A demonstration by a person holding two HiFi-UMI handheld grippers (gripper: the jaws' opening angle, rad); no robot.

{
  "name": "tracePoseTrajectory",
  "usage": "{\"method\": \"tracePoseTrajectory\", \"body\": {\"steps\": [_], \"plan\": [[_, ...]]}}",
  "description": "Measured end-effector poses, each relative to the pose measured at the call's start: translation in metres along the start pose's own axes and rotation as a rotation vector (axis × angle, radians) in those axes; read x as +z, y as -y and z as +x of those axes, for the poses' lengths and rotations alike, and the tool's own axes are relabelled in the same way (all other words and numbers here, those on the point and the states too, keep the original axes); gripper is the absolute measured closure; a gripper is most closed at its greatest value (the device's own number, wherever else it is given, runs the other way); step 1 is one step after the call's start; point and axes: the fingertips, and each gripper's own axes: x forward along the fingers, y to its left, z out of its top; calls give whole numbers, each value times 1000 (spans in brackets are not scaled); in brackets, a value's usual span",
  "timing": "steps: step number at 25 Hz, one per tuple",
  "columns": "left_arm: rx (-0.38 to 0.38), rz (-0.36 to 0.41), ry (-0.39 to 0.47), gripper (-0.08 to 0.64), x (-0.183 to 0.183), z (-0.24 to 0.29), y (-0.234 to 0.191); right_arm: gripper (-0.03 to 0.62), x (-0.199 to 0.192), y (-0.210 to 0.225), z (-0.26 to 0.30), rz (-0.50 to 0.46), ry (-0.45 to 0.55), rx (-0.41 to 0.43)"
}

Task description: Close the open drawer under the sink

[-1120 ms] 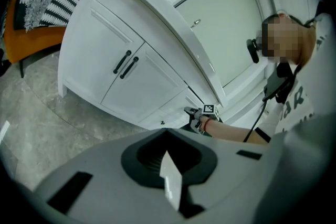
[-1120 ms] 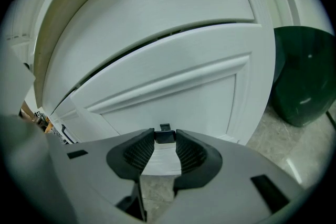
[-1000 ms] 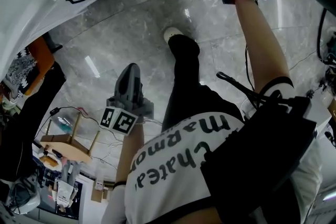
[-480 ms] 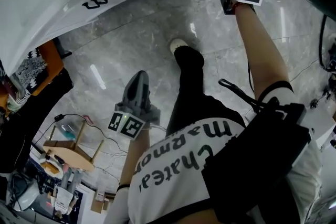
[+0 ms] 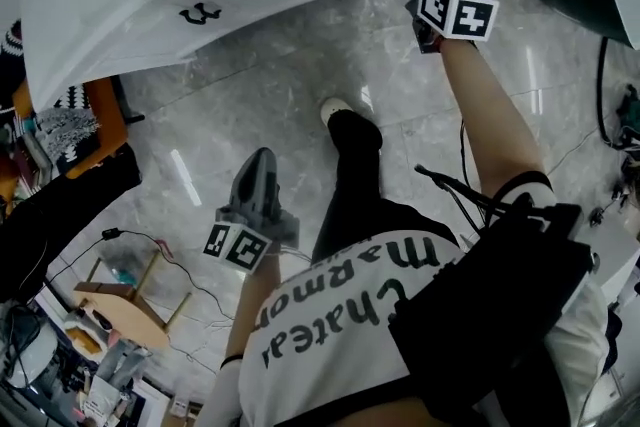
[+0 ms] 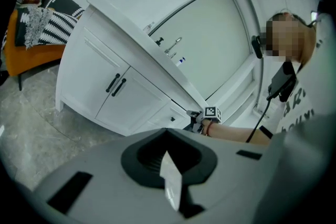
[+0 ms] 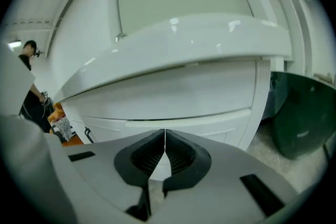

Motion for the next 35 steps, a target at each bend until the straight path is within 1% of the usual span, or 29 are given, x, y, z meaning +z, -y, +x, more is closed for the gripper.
{"method": "tracePoseTrajectory", "body": {"steps": [2,4,7,9,12,15,17,19,22,25,28,31,35], "plan": [[-22,15,16,551,2,-7,12,578,27,-16,-28,-104,45,28],[-42,29,33,551,5,-16,27,580,56,-34,-63,-157,113,76],[-90,62,76,551,15,-23,56,580,99,-58,-122,-146,252,177],[-133,89,108,551,25,-27,81,580,120,-70,-165,-127,327,234],[-188,134,132,551,36,-44,122,580,125,-89,-232,-96,374,287],[-258,193,186,551,54,-50,162,580,131,-105,-286,-92,425,323],[-309,228,213,551,59,-58,190,580,129,-112,-321,-94,444,337],[-355,252,223,551,57,-70,218,580,120,-117,-356,-86,445,347],[-402,280,232,551,45,-97,252,580,100,-125,-406,-61,438,375],[-435,327,240,551,25,-128,279,581,79,-130,-452,-36,440,395],[-446,379,250,551,7,-159,296,581,60,-134,-494,-19,452,396],[-447,417,265,551,-4,-186,309,581,46,-137,-528,-27,457,383],[-434,427,273,551,-11,-212,316,581,33,-139,-555,-28,440,360]]}}
